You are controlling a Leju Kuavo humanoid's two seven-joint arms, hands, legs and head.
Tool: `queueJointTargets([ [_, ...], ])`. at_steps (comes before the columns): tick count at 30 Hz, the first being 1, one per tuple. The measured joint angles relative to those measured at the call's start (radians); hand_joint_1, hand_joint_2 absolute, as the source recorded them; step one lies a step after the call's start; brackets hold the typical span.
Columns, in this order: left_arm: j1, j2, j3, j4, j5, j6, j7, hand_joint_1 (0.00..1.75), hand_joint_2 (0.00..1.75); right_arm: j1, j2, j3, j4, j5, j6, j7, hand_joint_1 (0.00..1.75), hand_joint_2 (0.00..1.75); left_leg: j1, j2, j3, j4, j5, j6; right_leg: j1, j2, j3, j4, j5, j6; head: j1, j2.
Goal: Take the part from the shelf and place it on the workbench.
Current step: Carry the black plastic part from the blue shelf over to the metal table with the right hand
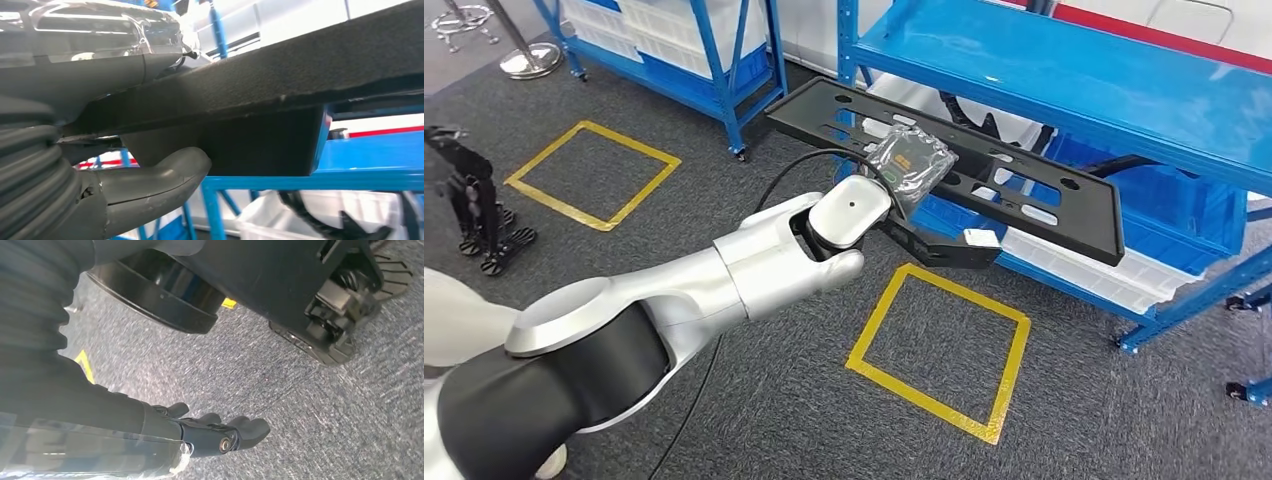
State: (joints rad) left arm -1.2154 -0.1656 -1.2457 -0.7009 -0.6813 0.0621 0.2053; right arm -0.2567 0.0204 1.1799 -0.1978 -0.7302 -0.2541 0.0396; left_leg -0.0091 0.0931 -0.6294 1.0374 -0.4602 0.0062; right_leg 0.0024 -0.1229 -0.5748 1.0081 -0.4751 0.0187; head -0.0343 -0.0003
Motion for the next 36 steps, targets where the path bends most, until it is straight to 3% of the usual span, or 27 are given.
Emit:
queueJointTargets([
  [1, 0.0, 0.0, 0.0, 0.0, 0.0, 0.0, 0.0, 1.75, 1.75, 0.0, 0.0, 0.0, 0.0, 0.001, 0.0, 0.0, 0.0, 1.75, 0.001, -0.015, -0.002, -0.001, 0.003, 0.008, -0.002, -0.003, 0.001, 0.001, -0.004, 0.006, 0.003, 0.0],
  [2, -0.001, -0.001, 0.0, 0.0, 0.0, 0.0, 0.0, 1.75, 1.75, 0.0, 0.0, 0.0, 0.0, 0.003, 0.001, 0.0, 0.0, 1.75, 0.003, -0.032, -0.004, -0.002, 0.007, 0.016, -0.005, 0.015, -0.003, 0.013, -0.018, 0.012, 0.006, 0.0],
  [4, -0.003, -0.007, 0.0, 0.0, 0.0, 0.0, 0.0, 1.75, 1.75, 0.002, 0.0, 0.0, -0.001, 0.006, 0.002, 0.001, 0.0, 1.75, 0.007, -0.066, -0.009, -0.004, 0.016, 0.028, -0.01, 0.075, -0.032, 0.092, -0.074, 0.022, 0.015, 0.0],
  [5, -0.003, -0.01, 0.0, 0.0, 0.001, 0.0, 0.0, 1.75, 1.75, 0.003, -0.001, 0.0, -0.001, 0.007, 0.003, 0.001, 0.0, 1.75, 0.007, -0.084, -0.012, -0.004, 0.019, 0.033, -0.011, 0.102, -0.058, 0.158, -0.11, 0.022, 0.022, 0.0],
  [6, -0.002, -0.012, 0.0, 0.0, 0.002, 0.0, 0.0, 1.75, 1.75, 0.003, -0.001, -0.001, -0.001, 0.008, 0.003, 0.001, 0.0, 1.75, 0.006, -0.101, -0.014, -0.004, 0.022, 0.036, -0.011, 0.112, -0.085, 0.223, -0.138, 0.021, 0.029, 0.0],
  [7, -0.002, -0.014, -0.001, 0.002, 0.003, 0.0, 0.0, 1.75, 1.75, 0.002, -0.001, -0.001, -0.001, 0.008, 0.004, 0.001, 0.0, 1.75, 0.004, -0.119, -0.016, -0.003, 0.025, 0.038, -0.011, 0.116, -0.104, 0.269, -0.15, 0.019, 0.034, 0.0],
  [8, -0.001, -0.014, -0.001, 0.003, 0.004, 0.0, -0.001, 1.75, 1.75, -0.001, -0.001, -0.001, -0.001, 0.009, 0.005, 0.002, 0.0, 1.75, 0.002, -0.137, -0.017, -0.003, 0.027, 0.04, -0.01, 0.118, -0.11, 0.285, -0.145, 0.015, 0.037, 0.0],
  [9, -0.001, -0.013, -0.001, 0.004, 0.004, 0.0, -0.001, 1.75, 1.75, -0.002, -0.001, -0.001, -0.001, 0.009, 0.006, 0.002, 0.0, 1.75, 0.0, -0.154, -0.017, -0.003, 0.03, 0.04, -0.01, 0.121, -0.099, 0.263, -0.121, 0.01, 0.04, 0.0],
  [10, -0.002, -0.013, 0.0, 0.005, 0.005, 0.0, -0.001, 1.75, 1.75, -0.001, -0.001, -0.001, -0.001, 0.009, 0.006, 0.003, 0.0, 1.75, -0.001, -0.169, -0.017, -0.003, 0.032, 0.039, -0.01, 0.13, -0.074, 0.208, -0.084, 0.004, 0.041, 0.0],
  [12, -0.007, -0.012, 0.0, 0.006, 0.005, -0.001, -0.001, 1.75, 1.75, 0.002, -0.003, -0.001, 0.0, 0.009, 0.007, 0.005, 0.0, 1.75, -0.002, -0.197, -0.02, -0.003, 0.037, 0.033, -0.01, 0.171, -0.02, 0.082, -0.026, -0.011, 0.04, 0.0],
  [14, -0.01, -0.011, 0.0, 0.007, 0.004, -0.003, -0.002, 1.75, 1.75, 0.005, -0.005, -0.001, 0.0, 0.009, 0.009, 0.006, 0.0, 1.75, 0.004, -0.217, -0.03, -0.003, 0.045, 0.022, -0.007, 0.196, 0.005, 0.02, -0.014, -0.021, 0.04, 0.0],
  [16, -0.012, -0.006, 0.0, 0.008, 0.004, -0.008, -0.002, 1.75, 1.75, 0.006, -0.003, -0.001, -0.001, 0.009, 0.01, 0.005, 0.0, 1.75, 0.008, -0.23, -0.04, -0.004, 0.053, 0.01, -0.007, 0.181, 0.01, 0.001, -0.012, -0.024, 0.042, 0.0],
  [18, -0.02, 0.002, 0.0, 0.008, 0.006, -0.013, -0.001, 1.75, 1.75, 0.008, -0.001, -0.001, -0.001, 0.009, 0.009, 0.005, 0.0, 1.75, 0.004, -0.176, -0.055, 0.018, 0.033, -0.002, -0.01, 0.16, 0.015, -0.017, 0.0, -0.027, 0.035, 0.0],
  [20, -0.032, 0.007, 0.0, 0.006, 0.008, -0.017, 0.001, 1.75, 1.75, 0.014, 0.0, -0.001, -0.001, 0.009, 0.008, 0.005, 0.0, 1.75, 0.006, -0.104, -0.097, 0.108, -0.026, -0.015, -0.012, 0.136, 0.018, -0.029, 0.008, -0.028, 0.023, 0.0],
  [22, -0.036, 0.009, 0.0, 0.004, 0.01, -0.02, 0.002, 1.75, 1.75, 0.017, 0.0, -0.001, -0.001, 0.009, 0.008, 0.005, 0.0, 1.75, 0.019, -0.091, -0.146, 0.223, -0.077, -0.029, -0.014, 0.107, 0.017, -0.029, 0.008, -0.028, 0.016, 0.0],
  [23, -0.036, 0.01, 0.0, 0.004, 0.011, -0.022, 0.002, 1.75, 1.75, 0.018, 0.0, -0.001, -0.001, 0.009, 0.008, 0.005, 0.0, 1.75, 0.025, -0.089, -0.154, 0.248, -0.08, -0.035, -0.016, 0.092, 0.017, -0.028, 0.008, -0.026, 0.013, 0.0],
  [24, -0.037, 0.012, 0.0, 0.004, 0.012, -0.023, 0.002, 1.75, 1.75, 0.017, 0.0, -0.001, -0.001, 0.009, 0.008, 0.005, 0.0, 1.75, 0.029, -0.084, -0.143, 0.236, -0.065, -0.04, -0.019, 0.078, 0.017, -0.026, 0.006, -0.023, 0.01, 0.0],
  [25, -0.038, 0.013, 0.0, 0.003, 0.012, -0.023, 0.002, 1.75, 1.75, 0.017, 0.001, -0.001, -0.001, 0.009, 0.008, 0.005, 0.0, 1.75, 0.032, -0.072, -0.113, 0.189, -0.037, -0.045, -0.022, 0.066, 0.017, -0.022, 0.004, -0.018, 0.008, 0.0],
  [26, -0.039, 0.015, 0.0, 0.002, 0.012, -0.023, 0.002, 1.75, 1.75, 0.017, 0.002, -0.001, -0.001, 0.009, 0.008, 0.005, 0.0, 1.75, 0.031, -0.044, -0.076, 0.125, -0.014, -0.049, -0.024, 0.054, 0.017, -0.017, 0.0, -0.011, 0.004, 0.0],
  [28, -0.043, 0.016, 0.001, -0.001, 0.012, -0.023, 0.002, 1.75, 1.75, 0.015, 0.003, -0.001, -0.001, 0.009, 0.008, 0.005, 0.0, 1.75, 0.024, 0.009, -0.024, 0.03, 0.009, -0.038, -0.021, 0.033, 0.016, -0.004, -0.01, 0.005, -0.005, 0.0],
  [29, -0.044, 0.018, 0.001, -0.003, 0.012, -0.023, 0.003, 1.75, 1.75, 0.015, 0.003, -0.001, -0.001, 0.009, 0.009, 0.005, 0.0, 1.75, 0.019, 0.021, -0.018, 0.014, 0.007, -0.027, -0.018, 0.023, 0.016, -0.001, -0.014, 0.012, -0.005, 0.0],
  [31, -0.045, 0.02, 0.001, -0.005, 0.013, -0.023, 0.003, 1.75, 1.75, 0.015, 0.004, -0.001, -0.001, 0.009, 0.009, 0.005, 0.0, 1.75, 0.016, -0.002, -0.022, 0.014, 0.008, -0.004, -0.017, 0.004, 0.02, -0.003, -0.016, 0.021, 0.003, 0.0],
  [32, -0.045, 0.022, 0.001, -0.006, 0.012, -0.023, 0.004, 1.75, 1.75, 0.015, 0.004, -0.001, -0.001, 0.009, 0.009, 0.005, 0.0, 1.75, 0.017, -0.017, -0.024, 0.014, 0.011, 0.003, -0.02, 0.012, 0.021, -0.001, -0.023, 0.026, 0.008, 0.0],
  [34, -0.047, 0.021, 0.001, -0.012, 0.012, -0.027, 0.008, 1.75, 1.75, 0.017, 0.004, -0.001, -0.001, 0.007, 0.009, 0.004, 0.0, 1.75, 0.018, -0.048, -0.026, 0.012, 0.016, 0.015, -0.025, 0.061, 0.001, 0.054, -0.069, 0.033, 0.018, 0.0],
  [36, -0.048, 0.022, 0.001, -0.021, 0.014, -0.035, 0.017, 1.75, 1.75, 0.016, 0.004, -0.003, -0.001, 0.005, 0.008, 0.002, 0.0, 1.75, 0.015, -0.08, -0.029, 0.012, 0.02, 0.023, -0.024, 0.106, -0.051, 0.184, -0.139, 0.031, 0.031, 0.0],
])
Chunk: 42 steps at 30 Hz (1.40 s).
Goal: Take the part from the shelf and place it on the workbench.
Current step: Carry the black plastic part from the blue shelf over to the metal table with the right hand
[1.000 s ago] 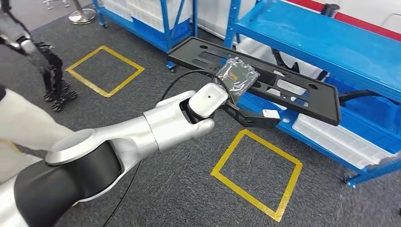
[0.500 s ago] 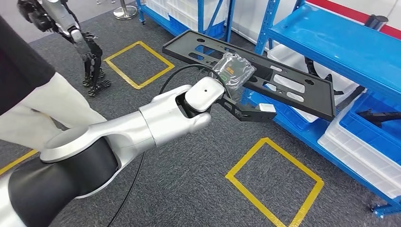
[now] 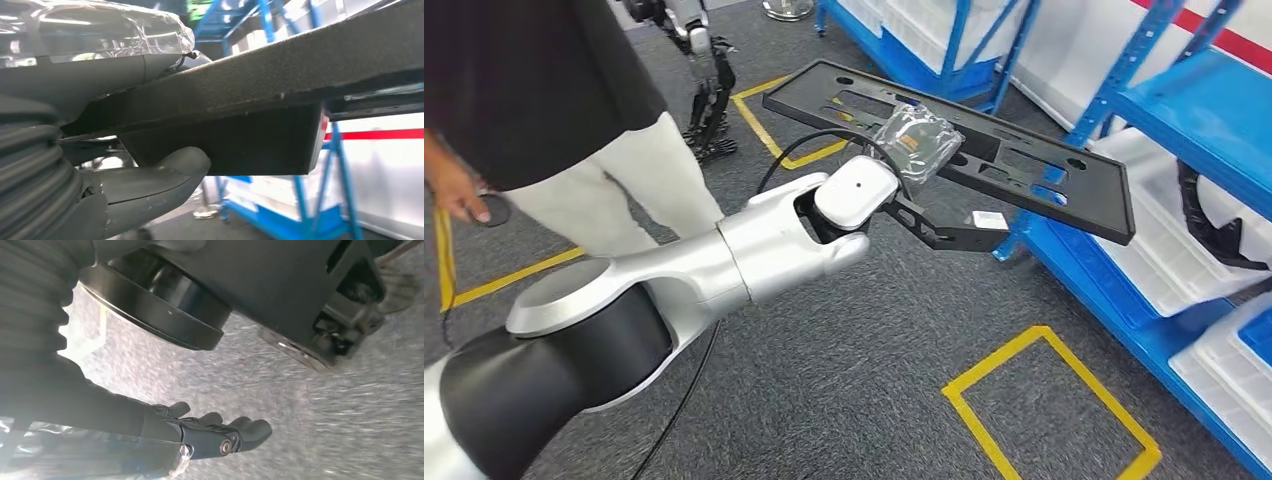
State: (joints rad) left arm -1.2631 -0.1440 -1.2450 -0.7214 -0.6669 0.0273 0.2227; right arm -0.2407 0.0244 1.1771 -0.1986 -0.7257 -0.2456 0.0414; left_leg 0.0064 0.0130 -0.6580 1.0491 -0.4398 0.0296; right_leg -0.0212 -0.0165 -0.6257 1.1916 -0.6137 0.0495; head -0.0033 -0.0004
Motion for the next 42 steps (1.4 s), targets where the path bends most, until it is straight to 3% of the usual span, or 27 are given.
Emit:
queueJointTargets([
  [2, -0.001, 0.004, 0.0, -0.008, 0.004, -0.009, 0.008, 1.75, 1.75, -0.004, 0.0, -0.002, 0.0, -0.003, 0.0, -0.002, 0.0, 1.75, -0.005, -0.034, -0.001, 0.0, 0.003, 0.005, 0.005, 0.009, -0.041, 0.097, -0.026, -0.008, 0.008, 0.0],
  [3, -0.003, 0.007, 0.0, -0.012, 0.006, -0.011, 0.01, 1.75, 1.75, -0.005, 0.0, -0.003, 0.0, -0.004, 0.0, -0.002, 0.0, 1.75, -0.008, -0.053, -0.001, 0.0, 0.005, 0.007, 0.007, 0.012, -0.042, 0.096, -0.011, -0.014, 0.01, 0.0],
  [5, -0.011, 0.012, 0.0, -0.019, 0.01, -0.014, 0.015, 1.75, 1.75, -0.004, 0.0, -0.004, 0.0, -0.006, 0.001, -0.002, 0.0, 1.75, -0.013, -0.087, 0.0, 0.0, 0.008, 0.009, 0.012, 0.031, -0.001, -0.003, 0.06, -0.033, 0.012, 0.0],
  [7, -0.023, 0.018, 0.001, -0.028, 0.013, -0.015, 0.022, 1.75, 1.75, 0.0, -0.002, -0.004, 0.0, -0.006, 0.003, -0.002, 0.0, 1.75, -0.014, -0.115, -0.003, 0.0, 0.014, 0.005, 0.015, 0.072, 0.043, -0.112, 0.111, -0.051, 0.008, 0.0],
  [9, -0.029, 0.025, 0.001, -0.035, 0.015, -0.016, 0.025, 1.75, 1.75, 0.0, -0.004, -0.004, 0.0, -0.006, 0.004, -0.002, 0.0, 1.75, -0.007, -0.137, -0.012, -0.002, 0.023, -0.007, 0.019, 0.089, 0.058, -0.153, 0.117, -0.061, 0.007, 0.0],
  [11, -0.03, 0.034, 0.001, -0.042, 0.016, -0.016, 0.026, 1.75, 1.75, -0.003, -0.001, -0.004, 0.0, -0.005, 0.005, -0.002, 0.0, 1.75, -0.001, -0.151, -0.021, -0.006, 0.032, -0.019, 0.019, 0.068, 0.068, -0.181, 0.121, -0.06, 0.011, 0.0],
  [13, -0.032, 0.042, 0.001, -0.05, 0.016, -0.016, 0.025, 1.75, 1.75, -0.003, 0.002, -0.004, -0.001, -0.002, 0.006, -0.001, 0.0, 1.75, -0.008, -0.094, -0.037, 0.018, 0.012, -0.03, 0.015, 0.045, 0.082, -0.214, 0.134, -0.056, 0.004, 0.0],
  [15, -0.034, 0.046, -0.001, -0.058, 0.017, -0.018, 0.025, 1.75, 1.75, 0.003, 0.003, -0.004, -0.002, 0.001, 0.007, -0.001, 0.0, 1.75, -0.007, -0.023, -0.081, 0.111, -0.046, -0.042, 0.013, 0.021, 0.087, -0.228, 0.143, -0.053, -0.008, 0.0],
  [17, -0.031, 0.047, -0.002, -0.065, 0.018, -0.019, 0.026, 1.75, 1.75, 0.006, 0.003, -0.004, -0.003, 0.003, 0.008, -0.001, 0.0, 1.75, 0.006, -0.011, -0.125, 0.21, -0.084, -0.052, 0.01, -0.007, 0.086, -0.227, 0.142, -0.051, -0.016, 0.0],
  [18, -0.029, 0.047, -0.003, -0.066, 0.018, -0.019, 0.026, 1.75, 1.75, 0.007, 0.003, -0.004, -0.003, 0.003, 0.008, 0.0, 0.0, 1.75, 0.011, -0.008, -0.125, 0.217, -0.078, -0.056, 0.007, -0.022, 0.086, -0.225, 0.14, -0.048, -0.019, 0.0],
  [19, -0.029, 0.048, -0.003, -0.068, 0.019, -0.019, 0.026, 1.75, 1.75, 0.007, 0.003, -0.004, -0.004, 0.004, 0.008, 0.0, 0.0, 1.75, 0.015, 0.0, -0.108, 0.191, -0.057, -0.06, 0.003, -0.035, 0.086, -0.221, 0.137, -0.043, -0.021, 0.0],
  [22, -0.032, 0.051, -0.004, -0.074, 0.019, -0.02, 0.026, 1.75, 1.75, 0.007, 0.003, -0.004, -0.005, 0.005, 0.01, 0.001, 0.0, 1.75, 0.019, 0.056, -0.019, 0.044, 0.007, -0.072, -0.005, -0.063, 0.086, -0.204, 0.125, -0.025, -0.028, 0.0],
  [26, -0.033, 0.052, -0.004, -0.075, 0.019, -0.02, 0.027, 1.75, 1.75, 0.007, 0.003, -0.004, -0.005, 0.005, 0.01, 0.001, 0.0, 1.75, 0.013, 0.085, -0.003, 0.015, 0.002, -0.074, -0.005, -0.07, 0.084, -0.198, 0.119, -0.018, -0.032, 0.0],
  [27, -0.032, 0.053, -0.004, -0.077, 0.02, -0.021, 0.027, 1.75, 1.75, 0.007, 0.002, -0.004, -0.005, 0.006, 0.01, 0.002, 0.0, 1.75, 0.008, 0.087, -0.003, 0.012, -0.003, -0.063, -0.003, -0.075, 0.084, -0.196, 0.116, -0.014, -0.034, 0.0],
  [28, -0.031, 0.055, -0.005, -0.082, 0.023, -0.024, 0.03, 1.75, 1.75, 0.007, 0.002, -0.004, -0.005, 0.004, 0.0, 0.001, 0.0, 1.75, 0.005, 0.078, -0.003, 0.01, -0.005, -0.047, -0.002, -0.082, 0.086, -0.193, 0.11, -0.008, -0.03, 0.0],
  [30, -0.029, 0.062, -0.006, -0.093, 0.029, -0.03, 0.04, 1.75, 1.75, 0.008, 0.0, -0.005, -0.006, -0.005, -0.023, -0.003, 0.0, 1.75, 0.002, 0.042, -0.007, 0.008, -0.004, -0.014, -0.004, -0.06, 0.078, -0.159, 0.073, 0.002, -0.016, 0.0],
  [32, -0.028, 0.067, -0.006, -0.105, 0.033, -0.035, 0.049, 1.75, 1.75, 0.009, -0.001, -0.007, -0.006, -0.016, -0.042, -0.009, 0.0, 1.75, -0.001, 0.011, -0.01, 0.007, 0.0, -0.003, -0.003, -0.013, 0.035, -0.051, 0.006, 0.001, -0.002, 0.0],
  [34, -0.024, 0.07, -0.007, -0.115, 0.036, -0.04, 0.056, 1.75, 1.75, 0.005, -0.003, -0.008, -0.006, -0.018, -0.054, -0.015, 0.0, 1.75, -0.007, -0.017, -0.011, 0.007, 0.002, 0.001, 0.004, 0.004, -0.02, 0.071, -0.039, -0.007, 0.007, 0.0],
  [35, -0.021, 0.072, -0.008, -0.121, 0.037, -0.044, 0.061, 1.75, 1.75, 0.003, -0.004, -0.008, -0.006, -0.019, -0.059, -0.019, 0.0, 1.75, -0.012, -0.032, -0.011, 0.007, 0.004, 0.003, 0.008, 0.007, -0.032, 0.093, -0.036, -0.014, 0.01, 0.0],
  [36, -0.019, 0.075, -0.008, -0.127, 0.038, -0.048, 0.064, 1.75, 1.75, 0.002, -0.005, -0.01, -0.006, -0.02, -0.063, -0.023, 0.0, 1.75, -0.016, -0.049, -0.01, 0.007, 0.005, 0.004, 0.012, 0.011, -0.027, 0.076, -0.012, -0.023, 0.011, 0.0],
  [37, -0.018, 0.078, -0.008, -0.135, 0.038, -0.052, 0.068, 1.75, 1.75, 0.002, -0.006, -0.011, -0.006, -0.021, -0.065, -0.028, 0.0, 1.75, -0.019, -0.065, -0.009, 0.007, 0.006, 0.006, 0.017, 0.022, -0.006, 0.022, 0.027, -0.035, 0.011, 0.0],
  [39, -0.019, 0.085, -0.008, -0.149, 0.038, -0.055, 0.075, 1.75, 1.75, 0.004, -0.011, -0.013, -0.006, -0.016, -0.066, -0.033, 0.0, 1.75, -0.019, -0.093, -0.007, 0.003, 0.012, 0.007, 0.026, 0.065, 0.045, -0.101, 0.092, -0.061, 0.008, 0.0],
  [41, -0.019, 0.093, -0.008, -0.162, 0.04, -0.055, 0.08, 1.75, 1.75, 0.005, -0.019, -0.013, -0.006, -0.005, -0.071, -0.034, 0.0, 1.75, -0.009, -0.118, -0.011, -0.003, 0.021, 0.0, 0.034, 0.092, 0.07, -0.16, 0.113, -0.078, 0.006, 0.0],
  [42, -0.019, 0.097, -0.007, -0.168, 0.042, -0.055, 0.081, 1.75, 1.75, 0.005, -0.023, -0.013, -0.006, 0.0, -0.075, -0.035, 0.0, 1.75, -0.004, -0.13, -0.013, -0.007, 0.027, -0.006, 0.037, 0.087, 0.073, -0.169, 0.117, -0.083, 0.007, 0.0],
])
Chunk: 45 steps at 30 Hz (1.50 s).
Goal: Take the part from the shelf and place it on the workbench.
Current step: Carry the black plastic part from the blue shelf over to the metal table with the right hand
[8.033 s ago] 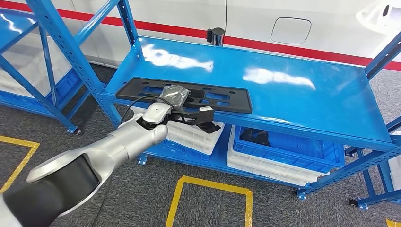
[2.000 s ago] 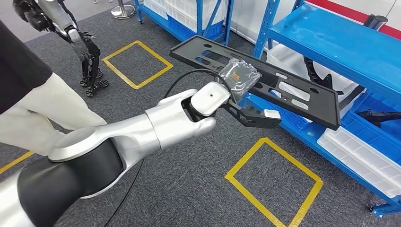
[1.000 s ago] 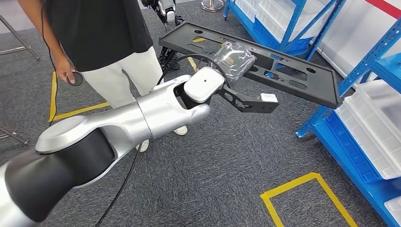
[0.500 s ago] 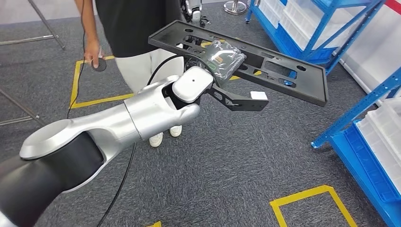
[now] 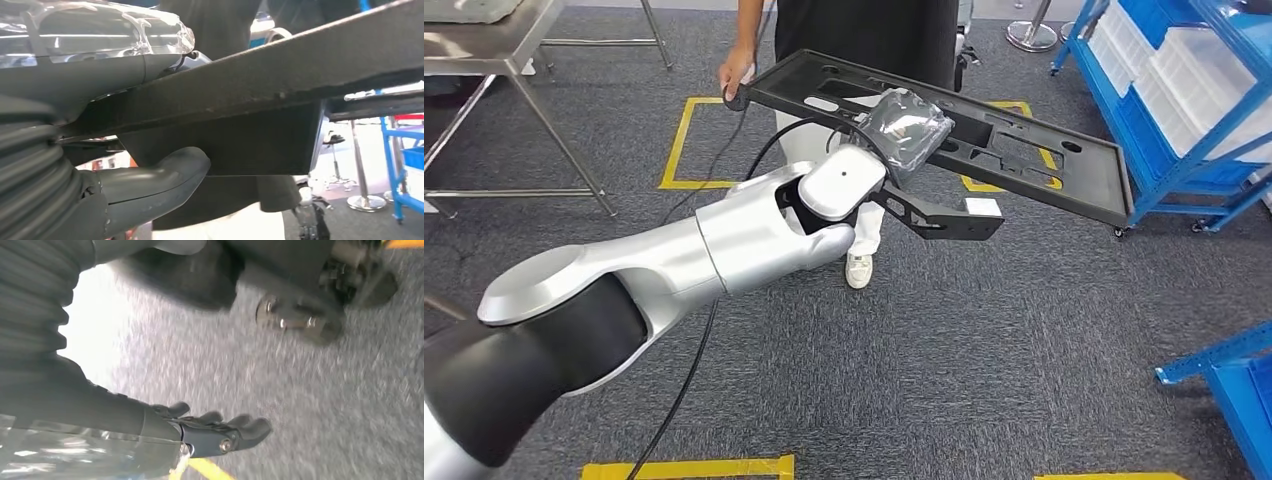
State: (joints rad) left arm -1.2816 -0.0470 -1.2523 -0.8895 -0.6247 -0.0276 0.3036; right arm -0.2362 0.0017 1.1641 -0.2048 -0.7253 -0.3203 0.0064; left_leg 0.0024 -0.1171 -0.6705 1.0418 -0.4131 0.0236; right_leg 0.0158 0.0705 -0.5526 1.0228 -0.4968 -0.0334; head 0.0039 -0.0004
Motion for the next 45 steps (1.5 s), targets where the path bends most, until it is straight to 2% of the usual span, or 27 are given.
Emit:
queueJointTargets([
  [1, 0.001, 0.004, 0.001, -0.006, 0.002, 0.001, 0.001, 1.75, 1.75, -0.001, -0.002, 0.0, 0.0, 0.002, -0.005, -0.001, 0.0, 1.75, 0.002, -0.009, -0.002, -0.006, 0.005, -0.004, 0.002, -0.011, 0.01, -0.021, 0.006, -0.006, 0.004, 0.0],
  [3, 0.0, 0.014, 0.006, -0.021, 0.005, 0.001, 0.001, 1.75, 1.75, -0.005, -0.004, -0.001, 0.0, -0.001, -0.017, -0.013, 0.0, 1.75, -0.004, 0.036, -0.014, 0.005, -0.005, -0.01, -0.002, -0.04, 0.034, -0.071, 0.021, -0.008, 0.003, 0.0],
  [5, 0.0, 0.019, 0.008, -0.037, 0.005, -0.002, 0.001, 1.75, 1.75, -0.004, -0.005, -0.005, -0.001, -0.017, -0.026, -0.035, 0.0, 1.75, -0.003, 0.104, -0.056, 0.085, -0.056, -0.023, -0.009, -0.072, 0.049, -0.102, 0.031, 0.0, -0.005, 0.0],
  [7, 0.008, 0.02, 0.006, -0.049, 0.004, -0.007, -0.001, 1.75, 1.75, 0.001, -0.006, -0.014, -0.002, -0.038, -0.027, -0.052, 0.0, 1.75, 0.013, 0.118, -0.11, 0.192, -0.1, -0.044, -0.017, -0.104, 0.05, -0.102, 0.028, 0.009, -0.009, 0.0],
  [8, 0.013, 0.02, 0.006, -0.054, 0.005, -0.008, -0.002, 1.75, 1.75, 0.002, -0.007, -0.019, -0.002, -0.044, -0.027, -0.056, 0.0, 1.75, 0.022, 0.12, -0.123, 0.217, -0.1, -0.054, -0.022, -0.119, 0.05, -0.097, 0.023, 0.016, -0.011, 0.0],
  [10, 0.021, 0.022, 0.006, -0.061, 0.005, -0.009, -0.002, 1.75, 1.75, 0.001, -0.008, -0.027, -0.002, -0.048, -0.025, -0.059, 0.0, 1.75, 0.038, 0.14, -0.093, 0.166, -0.054, -0.076, -0.037, -0.147, 0.05, -0.078, 0.008, 0.039, -0.017, 0.0],
  [12, 0.021, 0.023, 0.006, -0.068, 0.004, -0.009, -0.003, 1.75, 1.75, -0.002, -0.013, -0.033, -0.002, -0.04, -0.023, -0.06, 0.0, 1.75, 0.041, 0.197, -0.042, 0.072, -0.02, -0.092, -0.047, -0.17, 0.045, -0.044, -0.018, 0.068, -0.026, 0.0],
  [14, 0.021, 0.024, 0.006, -0.074, 0.003, -0.008, -0.004, 1.75, 1.75, -0.006, -0.018, -0.036, -0.003, -0.024, -0.022, -0.059, 0.0, 1.75, 0.032, 0.231, -0.03, 0.047, -0.026, -0.074, -0.048, -0.184, 0.04, -0.019, -0.037, 0.086, -0.026, 0.0],
  [16, 0.02, 0.022, 0.007, -0.078, 0.003, -0.004, -0.008, 1.75, 1.75, -0.008, -0.018, -0.038, -0.006, -0.012, -0.02, -0.049, 0.0, 1.75, 0.027, 0.212, -0.036, 0.054, -0.03, -0.042, -0.05, -0.199, 0.044, -0.016, -0.043, 0.092, -0.015, 0.0],
  [18, 0.015, 0.018, 0.008, -0.082, 0.003, 0.0, -0.012, 1.75, 1.75, -0.003, -0.018, -0.04, -0.008, -0.007, -0.019, -0.034, 0.0, 1.75, 0.023, 0.183, -0.039, 0.054, -0.028, -0.026, -0.057, -0.177, 0.043, 0.0, -0.068, 0.094, -0.005, 0.0],
  [19, 0.013, 0.014, 0.008, -0.084, 0.003, 0.001, -0.014, 1.75, 1.75, 0.001, -0.018, -0.04, -0.008, -0.006, -0.019, -0.03, 0.0, 1.75, 0.021, 0.167, -0.039, 0.053, -0.026, -0.021, -0.058, -0.15, 0.03, 0.034, -0.095, 0.092, -0.001, 0.0],
  [21, 0.009, 0.005, 0.007, -0.087, 0.002, 0.001, -0.016, 1.75, 1.75, 0.011, -0.02, -0.041, -0.009, -0.004, -0.019, -0.025, 0.0, 1.75, 0.015, 0.134, -0.04, 0.052, -0.023, -0.013, -0.052, -0.096, -0.026, 0.164, -0.167, 0.08, 0.007, 0.0],
  [23, 0.009, 0.0, 0.007, -0.088, 0.003, 0.001, -0.018, 1.75, 1.75, 0.019, -0.021, -0.042, -0.009, -0.006, -0.019, -0.019, 0.0, 1.75, 0.004, 0.098, -0.04, 0.052, -0.02, -0.007, -0.037, -0.079, -0.084, 0.276, -0.198, 0.062, 0.013, 0.0],
  [24, 0.009, 0.0, 0.006, -0.089, 0.003, 0.001, -0.018, 1.75, 1.75, 0.02, -0.021, -0.042, -0.009, -0.007, -0.019, -0.017, 0.0, 1.75, -0.001, 0.079, -0.04, 0.052, -0.019, -0.004, -0.029, -0.076, -0.094, 0.285, -0.185, 0.051, 0.013, 0.0],
  [25, 0.007, -0.001, 0.006, -0.089, 0.003, 0.001, -0.019, 1.75, 1.75, 0.02, -0.022, -0.043, -0.009, -0.008, -0.019, -0.017, 0.0, 1.75, -0.004, 0.062, -0.04, 0.051, -0.016, -0.001, -0.02, -0.07, -0.086, 0.253, -0.154, 0.039, 0.013, 0.0],
  [27, 0.002, -0.003, 0.007, -0.089, 0.003, 0.001, -0.02, 1.75, 1.75, 0.02, -0.026, -0.043, -0.009, -0.009, -0.019, -0.016, 0.0, 1.75, -0.006, 0.029, -0.04, 0.049, -0.01, 0.002, -0.005, -0.029, -0.039, 0.129, -0.079, 0.013, 0.012, 0.0],
  [29, -0.003, -0.004, 0.007, -0.088, 0.003, 0.001, -0.021, 1.75, 1.75, 0.02, -0.032, -0.043, -0.009, -0.009, -0.019, -0.016, 0.0, 1.75, 0.001, -0.001, -0.042, 0.04, 0.003, -0.004, 0.003, 0.011, -0.005, 0.042, -0.041, -0.005, 0.011, 0.0],
  [30, -0.004, -0.004, 0.007, -0.088, 0.003, 0.001, -0.022, 1.75, 1.75, 0.019, -0.035, -0.044, -0.009, -0.008, -0.019, -0.016, 0.0, 1.75, 0.006, -0.015, -0.043, 0.032, 0.011, -0.011, 0.005, 0.016, 0.0, 0.027, -0.039, -0.011, 0.011, 0.0],
  [32, -0.004, -0.002, 0.008, -0.088, 0.003, 0.001, -0.023, 1.75, 1.75, 0.014, -0.037, -0.044, -0.008, -0.008, -0.019, -0.017, 0.0, 1.75, 0.01, -0.028, -0.044, 0.012, 0.028, -0.021, 0.008, -0.009, 0.016, -0.015, -0.021, -0.019, 0.014, 0.0],
  [34, -0.009, 0.0, 0.008, -0.087, 0.003, 0.001, -0.023, 1.75, 1.75, 0.008, -0.035, -0.044, -0.009, -0.007, -0.019, -0.018, 0.0, 1.75, 0.001, 0.036, -0.058, 0.026, 0.01, -0.025, 0.005, -0.039, 0.038, -0.072, 0.006, -0.019, 0.01, 0.0],
  [36, -0.014, -0.001, 0.006, -0.087, 0.003, 0.001, -0.024, 1.75, 1.75, 0.008, -0.029, -0.044, -0.01, -0.006, -0.017, -0.019, 0.0, 1.75, 0.0, 0.109, -0.098, 0.113, -0.051, -0.032, 0.002, -0.07, 0.045, -0.098, 0.023, -0.008, 0.002, 0.0],
  [38, -0.014, -0.003, 0.002, -0.086, 0.003, 0.001, -0.026, 1.75, 1.75, 0.012, -0.025, -0.044, -0.01, -0.004, -0.015, -0.019, 0.0, 1.75, 0.011, 0.117, -0.133, 0.205, -0.092, -0.047, -0.005, -0.102, 0.039, -0.092, 0.022, 0.003, -0.002, 0.0],
  [39, -0.013, -0.003, 0.0, -0.085, 0.003, 0.001, -0.027, 1.75, 1.75, 0.013, -0.024, -0.044, -0.01, -0.002, -0.015, -0.019, 0.0, 1.75, 0.017, 0.12, -0.13, 0.214, -0.09, -0.056, -0.011, -0.117, 0.034, -0.084, 0.018, 0.01, -0.003, 0.0],
  [41, -0.014, -0.003, -0.002, -0.082, 0.004, 0.001, -0.028, 1.75, 1.75, 0.013, -0.022, -0.044, -0.01, 0.0, -0.015, -0.019, 0.0, 1.75, 0.028, 0.147, -0.075, 0.136, -0.055, -0.08, -0.025, -0.144, 0.023, -0.058, 0.005, 0.031, -0.007, 0.0],
  [42, -0.015, -0.003, -0.002, -0.081, 0.004, 0.001, -0.028, 1.75, 1.75, 0.013, -0.023, -0.044, -0.01, 0.001, -0.015, -0.018, 0.0, 1.75, 0.029, 0.175, -0.046, 0.094, -0.045, -0.087, -0.03, -0.154, 0.016, -0.043, -0.004, 0.044, -0.011, 0.0],
  [43, -0.015, -0.004, -0.002, -0.079, 0.004, 0.001, -0.029, 1.75, 1.75, 0.013, -0.024, -0.044, -0.009, 0.001, -0.014, -0.018, 0.0, 1.75, 0.028, 0.201, -0.026, 0.061, -0.04, -0.086, -0.033, -0.163, 0.011, -0.024, -0.016, 0.056, -0.015, 0.0],
  [45, -0.015, -0.005, -0.002, -0.076, 0.005, 0.001, -0.032, 1.75, 1.75, 0.012, -0.027, -0.044, -0.009, 0.002, -0.014, -0.016, 0.0, 1.75, 0.021, 0.222, -0.022, 0.056, -0.049, -0.061, -0.033, -0.176, 0.007, -0.003, -0.03, 0.071, -0.016, 0.0],
])
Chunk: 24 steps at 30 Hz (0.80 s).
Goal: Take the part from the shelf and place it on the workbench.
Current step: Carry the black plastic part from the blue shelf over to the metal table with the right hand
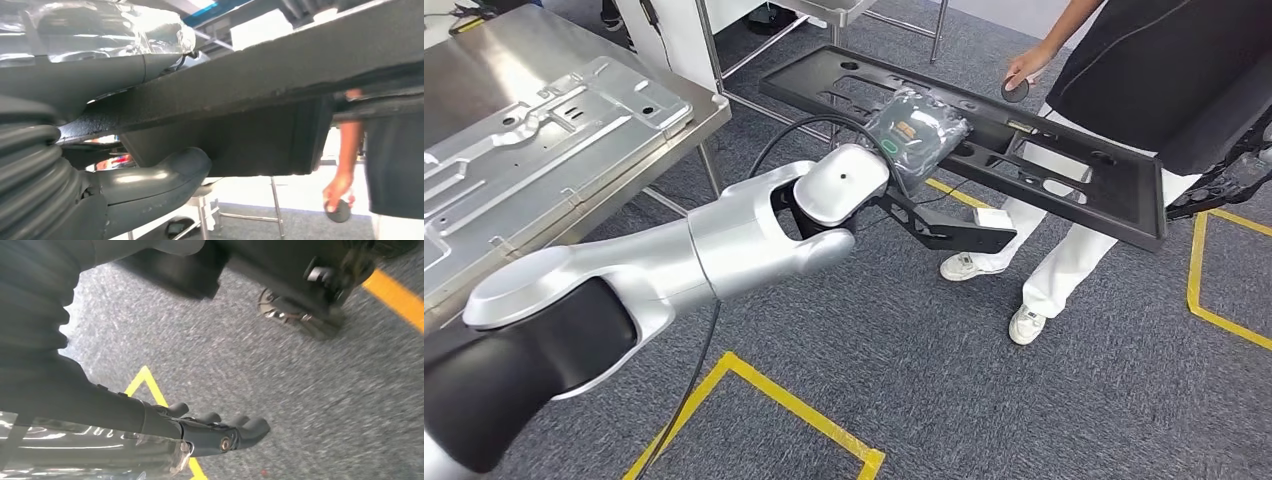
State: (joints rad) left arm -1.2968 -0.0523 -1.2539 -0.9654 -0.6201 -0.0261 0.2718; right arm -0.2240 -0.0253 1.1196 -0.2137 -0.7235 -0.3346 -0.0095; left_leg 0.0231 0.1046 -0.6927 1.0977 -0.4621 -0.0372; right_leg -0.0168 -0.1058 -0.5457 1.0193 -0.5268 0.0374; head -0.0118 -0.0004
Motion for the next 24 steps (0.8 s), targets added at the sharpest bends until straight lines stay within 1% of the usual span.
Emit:
queueJointTargets([
  [1, 0.0, -0.001, 0.0, 0.002, 0.0, 0.0, -0.002, 1.75, 1.75, 0.001, 0.0, 0.0, 0.0, 0.0, 0.0, 0.001, 0.0, 1.75, -0.001, -0.01, -0.002, -0.001, 0.001, 0.014, 0.0, -0.008, 0.002, 0.005, -0.004, 0.003, 0.002, 0.0],
  [2, 0.0, -0.001, 0.0, 0.003, 0.001, 0.001, -0.002, 1.75, 1.75, 0.002, 0.001, 0.0, -0.001, 0.001, 0.0, 0.002, 0.0, 1.75, -0.002, -0.023, -0.003, 0.0, 0.002, 0.025, -0.003, -0.011, 0.004, 0.004, -0.007, 0.006, 0.007, 0.0],
  [3, -0.001, -0.002, 0.0, 0.005, 0.001, 0.001, -0.003, 1.75, 1.75, 0.003, 0.002, 0.0, -0.001, 0.001, 0.0, 0.003, 0.0, 1.75, -0.003, -0.037, -0.004, 0.0, 0.003, 0.032, -0.006, 0.0, 0.004, 0.01, -0.018, 0.007, 0.011, 0.0],
  [4, -0.001, -0.005, 0.0, 0.006, 0.001, 0.001, -0.004, 1.75, 1.75, 0.004, 0.002, 0.0, -0.001, 0.001, 0.0, 0.004, 0.0, 1.75, -0.003, -0.052, -0.005, -0.001, 0.006, 0.037, -0.009, 0.022, -0.003, 0.033, -0.039, 0.008, 0.014, 0.0],
  [5, -0.001, -0.008, 0.0, 0.008, 0.001, 0.001, -0.004, 1.75, 1.75, 0.007, 0.002, 0.0, -0.001, 0.001, 0.0, 0.004, 0.0, 1.75, -0.004, -0.067, -0.006, -0.002, 0.008, 0.042, -0.01, 0.05, -0.02, 0.078, -0.072, 0.007, 0.018, 0.0],
  [6, -0.001, -0.012, 0.0, 0.01, 0.001, 0.001, -0.004, 1.75, 1.75, 0.009, 0.001, -0.001, -0.001, 0.0, 0.0, 0.004, 0.0, 1.75, -0.006, -0.083, -0.006, -0.002, 0.01, 0.045, -0.008, 0.076, -0.045, 0.141, -0.108, 0.003, 0.022, 0.0],
  [7, -0.001, -0.016, 0.0, 0.012, 0.001, 0.001, -0.004, 1.75, 1.75, 0.01, 0.001, -0.001, -0.001, 0.0, 0.0, 0.004, 0.0, 1.75, -0.01, -0.099, -0.007, -0.002, 0.011, 0.047, -0.004, 0.089, -0.075, 0.211, -0.14, -0.002, 0.025, 0.0],
  [8, -0.001, -0.018, 0.0, 0.014, 0.001, 0.001, -0.005, 1.75, 1.75, 0.01, 0.001, -0.002, -0.001, 0.0, 0.0, 0.003, 0.0, 1.75, -0.013, -0.116, -0.007, -0.002, 0.013, 0.05, 0.001, 0.095, -0.101, 0.268, -0.158, -0.009, 0.027, 0.0],
  [9, -0.001, -0.019, -0.001, 0.016, 0.001, 0.001, -0.005, 1.75, 1.75, 0.008, 0.002, -0.002, -0.001, 0.001, 0.0, 0.003, 0.0, 1.75, -0.017, -0.133, -0.007, -0.002, 0.015, 0.052, 0.006, 0.098, -0.114, 0.293, -0.157, -0.017, 0.028, 0.0],
  [10, -0.001, -0.019, -0.001, 0.018, 0.001, 0.001, -0.006, 1.75, 1.75, 0.007, 0.002, -0.003, -0.001, 0.001, 0.0, 0.003, 0.0, 1.75, -0.021, -0.15, -0.007, -0.002, 0.017, 0.055, 0.013, 0.102, -0.111, 0.281, -0.136, -0.027, 0.028, 0.0],
  [11, -0.001, -0.02, -0.001, 0.019, 0.001, 0.001, -0.006, 1.75, 1.75, 0.007, 0.002, -0.003, -0.001, 0.001, 0.0, 0.003, 0.0, 1.75, -0.023, -0.168, -0.007, -0.002, 0.019, 0.057, 0.02, 0.111, -0.093, 0.233, -0.101, -0.038, 0.028, 0.0],
  [12, -0.002, -0.021, 0.0, 0.021, 0.001, 0.001, -0.006, 1.75, 1.75, 0.008, 0.002, -0.003, -0.001, 0.001, -0.001, 0.004, 0.0, 1.75, -0.023, -0.184, -0.007, -0.003, 0.022, 0.059, 0.026, 0.13, -0.067, 0.166, -0.063, -0.049, 0.028, 0.0],
  [13, -0.002, -0.021, 0.0, 0.023, 0.001, 0.001, -0.006, 1.75, 1.75, 0.008, -0.001, -0.004, -0.001, 0.001, -0.001, 0.004, 0.0, 1.75, -0.022, -0.2, -0.007, -0.006, 0.026, 0.058, 0.03, 0.155, -0.041, 0.104, -0.034, -0.059, 0.027, 0.0],
  [14, -0.002, -0.021, 0.0, 0.024, 0.001, 0.001, -0.006, 1.75, 1.75, 0.009, -0.003, -0.004, -0.001, 0.001, -0.001, 0.004, 0.0, 1.75, -0.019, -0.213, -0.008, -0.009, 0.032, 0.055, 0.034, 0.175, -0.023, 0.059, -0.015, -0.067, 0.026, 0.0],
  [15, -0.002, -0.021, 0.0, 0.026, 0.001, 0.001, -0.006, 1.75, 1.75, 0.009, -0.006, -0.004, -0.001, 0.001, -0.001, 0.004, 0.0, 1.75, -0.014, -0.227, -0.01, -0.015, 0.038, 0.049, 0.036, 0.188, -0.014, 0.036, -0.008, -0.072, 0.027, 0.0],
  [16, -0.002, -0.021, 0.0, 0.028, 0.001, 0.001, -0.006, 1.75, 1.75, 0.009, -0.007, -0.004, -0.001, 0.001, -0.001, 0.004, 0.0, 1.75, -0.01, -0.24, -0.011, -0.022, 0.047, 0.042, 0.038, 0.187, -0.01, 0.027, -0.004, -0.077, 0.028, 0.0],
  [17, -0.002, -0.02, 0.0, 0.03, 0.001, 0.001, -0.006, 1.75, 1.75, 0.007, -0.008, -0.004, -0.001, 0.001, -0.001, 0.004, 0.0, 1.75, -0.008, -0.249, -0.011, -0.032, 0.055, 0.037, 0.038, 0.177, -0.004, 0.012, 0.006, -0.083, 0.03, 0.0],
  [18, -0.003, -0.019, 0.001, 0.031, 0.001, 0.001, -0.006, 1.75, 1.75, 0.005, -0.008, -0.004, -0.001, 0.002, -0.002, 0.005, 0.0, 1.75, -0.011, -0.23, -0.014, -0.036, 0.057, 0.035, 0.037, 0.163, 0.005, -0.011, 0.016, -0.085, 0.029, 0.0],
  [19, -0.004, -0.017, 0.001, 0.033, 0.001, 0.001, -0.006, 1.75, 1.75, 0.003, -0.007, -0.004, -0.001, 0.002, -0.002, 0.005, 0.0, 1.75, -0.016, -0.194, -0.02, -0.03, 0.047, 0.033, 0.036, 0.15, 0.014, -0.037, 0.028, -0.085, 0.026, 0.0],
  [20, -0.004, -0.016, 0.001, 0.034, 0.001, 0.001, -0.006, 1.75, 1.75, 0.002, -0.006, -0.004, -0.001, 0.002, -0.001, 0.005, 0.0, 1.75, -0.019, -0.152, -0.033, -0.005, 0.024, 0.031, 0.034, 0.136, 0.021, -0.059, 0.039, -0.083, 0.022, 0.0],
  [21, -0.005, -0.016, 0.001, 0.035, 0.002, 0.001, -0.006, 1.75, 1.75, 0.003, -0.004, -0.004, -0.001, 0.002, -0.001, 0.005, 0.0, 1.75, -0.02, -0.112, -0.052, 0.039, -0.008, 0.028, 0.032, 0.122, 0.024, -0.071, 0.045, -0.078, 0.017, 0.0],
  [22, -0.004, -0.016, 0.0, 0.036, 0.002, 0.001, -0.006, 1.75, 1.75, 0.007, -0.003, -0.004, -0.001, 0.002, 0.0, 0.005, 0.0, 1.75, -0.016, -0.099, -0.075, 0.093, -0.04, 0.021, 0.029, 0.108, 0.022, -0.073, 0.047, -0.076, 0.013, 0.0],
  [23, -0.002, -0.016, -0.001, 0.036, 0.002, 0.001, -0.006, 1.75, 1.75, 0.011, -0.001, -0.004, -0.001, 0.002, 0.001, 0.005, 0.0, 1.75, -0.011, -0.099, -0.095, 0.145, -0.062, 0.013, 0.025, 0.092, 0.018, -0.07, 0.047, -0.072, 0.012, 0.0],
  [24, 0.0, -0.016, -0.002, 0.037, 0.002, 0.0, -0.006, 1.75, 1.75, 0.013, 0.0, -0.004, -0.001, 0.002, 0.002, 0.005, 0.0, 1.75, -0.006, -0.101, -0.103, 0.175, -0.069, 0.004, 0.02, 0.076, 0.015, -0.065, 0.045, -0.068, 0.01, 0.0],
])
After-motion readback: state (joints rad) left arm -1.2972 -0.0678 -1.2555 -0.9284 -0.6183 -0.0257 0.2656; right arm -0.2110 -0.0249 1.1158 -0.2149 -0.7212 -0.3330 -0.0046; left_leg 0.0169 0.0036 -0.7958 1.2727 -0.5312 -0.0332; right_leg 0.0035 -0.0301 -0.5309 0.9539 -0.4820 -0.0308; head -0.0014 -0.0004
